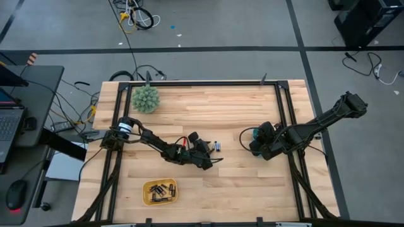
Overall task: Sort batteries
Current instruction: Put the silver battery into the green bin
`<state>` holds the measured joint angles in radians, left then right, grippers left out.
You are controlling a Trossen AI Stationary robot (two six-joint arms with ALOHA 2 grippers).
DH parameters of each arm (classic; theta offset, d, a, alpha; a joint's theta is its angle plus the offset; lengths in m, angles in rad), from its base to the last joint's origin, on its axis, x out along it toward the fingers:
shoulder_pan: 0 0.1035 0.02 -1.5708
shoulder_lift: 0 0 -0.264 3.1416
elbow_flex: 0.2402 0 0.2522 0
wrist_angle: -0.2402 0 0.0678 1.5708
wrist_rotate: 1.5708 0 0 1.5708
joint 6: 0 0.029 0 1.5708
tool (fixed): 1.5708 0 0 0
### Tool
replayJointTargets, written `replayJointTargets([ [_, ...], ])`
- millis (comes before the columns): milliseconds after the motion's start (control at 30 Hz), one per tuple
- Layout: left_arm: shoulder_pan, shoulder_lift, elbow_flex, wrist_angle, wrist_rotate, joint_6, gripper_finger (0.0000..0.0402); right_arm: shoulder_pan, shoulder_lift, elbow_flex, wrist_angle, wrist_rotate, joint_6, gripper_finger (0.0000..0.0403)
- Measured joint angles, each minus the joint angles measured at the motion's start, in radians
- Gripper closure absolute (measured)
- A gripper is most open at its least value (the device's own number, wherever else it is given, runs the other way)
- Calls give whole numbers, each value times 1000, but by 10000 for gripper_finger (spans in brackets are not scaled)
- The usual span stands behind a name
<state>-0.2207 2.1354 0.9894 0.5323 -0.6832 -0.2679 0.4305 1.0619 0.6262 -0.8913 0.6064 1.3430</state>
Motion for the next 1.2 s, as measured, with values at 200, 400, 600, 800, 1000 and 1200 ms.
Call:
replayJointTargets([
  [200, 18, 1, 0, 21, 20, 58, 214, 0, 0, 0, 0, 1, -3, 307],
  [400, 38, 1, 1, 22, 49, 24, 220, 0, 0, 0, 0, 3, -4, 308],
  [600, 39, 1, 3, 5, 13, 26, 253, 0, 0, 0, 2, 3, -3, 308],
  [800, 39, -1, 6, -53, -33, 32, 288, 0, 0, 0, 3, 3, -3, 307],
  [1000, 45, -2, 5, -33, -22, 59, 313, 0, 0, 0, 5, 3, -3, 309],
  [1200, 69, -2, 5, -50, -11, 33, 340, 0, 0, 0, 19, 3, -3, 308],
])
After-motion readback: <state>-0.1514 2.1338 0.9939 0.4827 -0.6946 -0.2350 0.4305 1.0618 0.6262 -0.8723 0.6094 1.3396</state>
